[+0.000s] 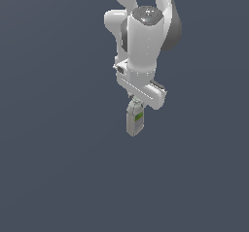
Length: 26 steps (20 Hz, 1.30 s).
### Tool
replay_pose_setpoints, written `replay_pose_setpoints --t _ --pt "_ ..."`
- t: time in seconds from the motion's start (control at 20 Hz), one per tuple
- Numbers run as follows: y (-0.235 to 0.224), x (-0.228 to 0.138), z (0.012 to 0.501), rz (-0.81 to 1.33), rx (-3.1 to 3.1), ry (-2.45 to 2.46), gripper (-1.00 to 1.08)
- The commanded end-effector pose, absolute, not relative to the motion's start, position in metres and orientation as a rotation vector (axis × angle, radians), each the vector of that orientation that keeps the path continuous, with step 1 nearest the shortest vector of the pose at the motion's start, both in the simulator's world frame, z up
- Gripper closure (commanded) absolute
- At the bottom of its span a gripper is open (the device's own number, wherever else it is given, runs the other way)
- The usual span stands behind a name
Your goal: Pick up the object and move it to a goal position.
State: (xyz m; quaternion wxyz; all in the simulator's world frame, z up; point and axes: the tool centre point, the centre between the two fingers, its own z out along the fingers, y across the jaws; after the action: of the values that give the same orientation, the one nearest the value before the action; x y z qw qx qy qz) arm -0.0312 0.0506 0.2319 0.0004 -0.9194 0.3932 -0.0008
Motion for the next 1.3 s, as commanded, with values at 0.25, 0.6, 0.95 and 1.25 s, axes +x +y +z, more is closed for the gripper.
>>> replay_pose_setpoints --t 0.25,0.6,0.95,1.25 --pt "0.050 -0.031 0.230 0.000 -2.888 1.237 1.08" --pt "0.053 -0.033 0.236 -0.004 -2.887 1.235 1.08" --pt "0.071 -0.048 0.261 -0.004 -2.888 1.235 1.08" --pt "0.101 -0.073 0.304 -0.004 -2.890 1.236 1.08"
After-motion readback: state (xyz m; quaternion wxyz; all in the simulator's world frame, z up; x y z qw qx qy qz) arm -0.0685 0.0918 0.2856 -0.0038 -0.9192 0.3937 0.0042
